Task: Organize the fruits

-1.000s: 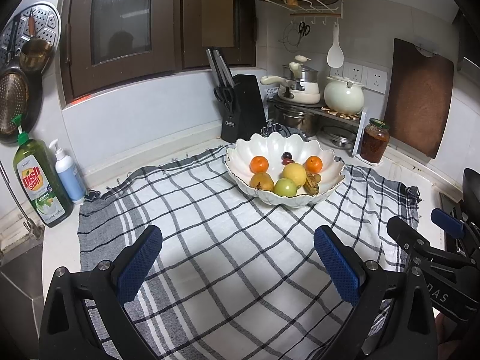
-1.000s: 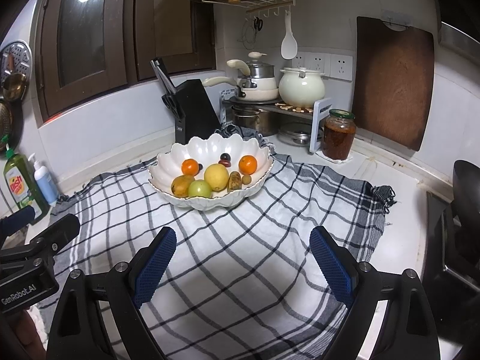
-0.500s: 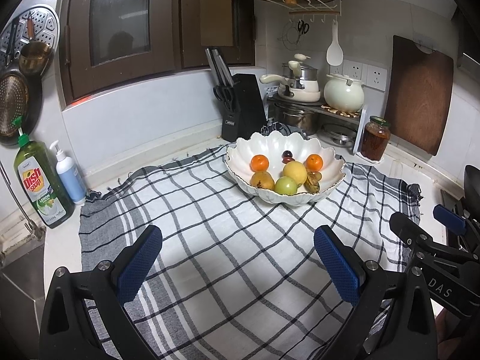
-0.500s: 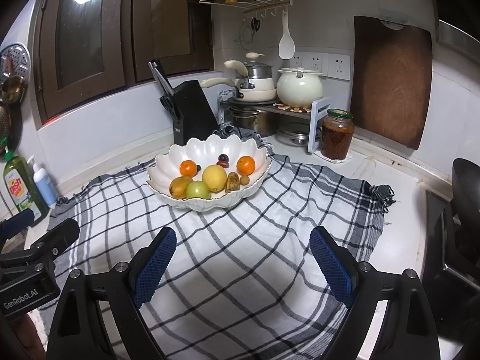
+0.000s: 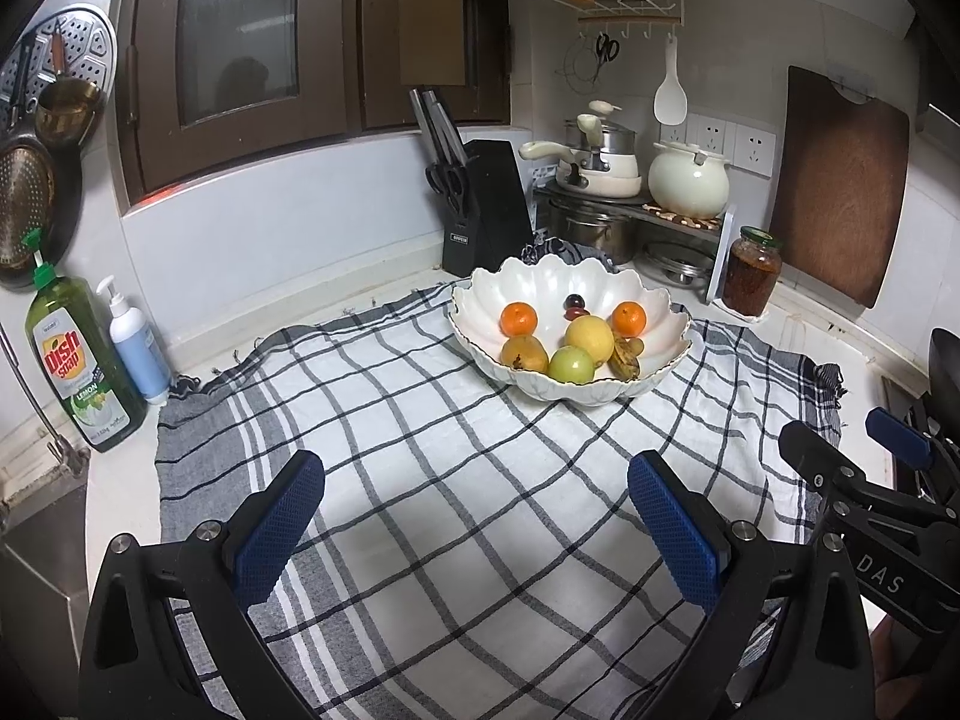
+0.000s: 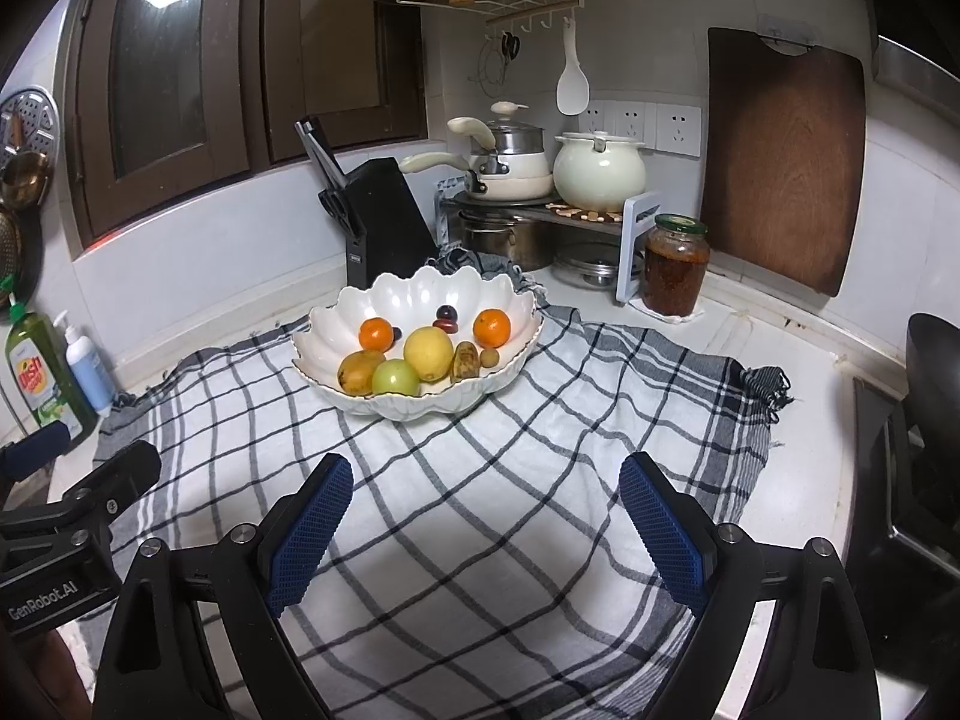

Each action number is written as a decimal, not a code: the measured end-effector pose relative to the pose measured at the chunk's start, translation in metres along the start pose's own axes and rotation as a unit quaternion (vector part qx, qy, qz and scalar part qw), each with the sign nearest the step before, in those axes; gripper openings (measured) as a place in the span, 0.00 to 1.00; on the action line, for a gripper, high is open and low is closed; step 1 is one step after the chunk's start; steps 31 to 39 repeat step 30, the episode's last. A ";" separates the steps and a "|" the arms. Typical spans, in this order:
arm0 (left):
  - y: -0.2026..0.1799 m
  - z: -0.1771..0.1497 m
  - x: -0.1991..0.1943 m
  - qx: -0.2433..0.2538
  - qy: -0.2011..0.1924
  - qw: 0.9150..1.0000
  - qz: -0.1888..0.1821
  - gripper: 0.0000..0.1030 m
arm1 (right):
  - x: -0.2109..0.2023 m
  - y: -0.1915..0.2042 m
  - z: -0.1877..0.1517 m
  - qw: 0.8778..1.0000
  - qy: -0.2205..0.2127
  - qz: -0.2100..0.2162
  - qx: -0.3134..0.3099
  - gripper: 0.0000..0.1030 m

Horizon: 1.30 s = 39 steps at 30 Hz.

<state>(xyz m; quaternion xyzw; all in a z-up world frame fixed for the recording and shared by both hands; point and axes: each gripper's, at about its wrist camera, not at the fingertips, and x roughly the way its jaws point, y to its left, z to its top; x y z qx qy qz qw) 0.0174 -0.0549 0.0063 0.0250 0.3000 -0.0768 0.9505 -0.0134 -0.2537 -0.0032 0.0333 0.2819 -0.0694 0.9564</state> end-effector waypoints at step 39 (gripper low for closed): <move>-0.008 -0.008 0.007 0.003 0.011 1.000 -0.006 1.00 | 0.003 -0.003 0.000 1.000 0.004 0.001 0.002 0.89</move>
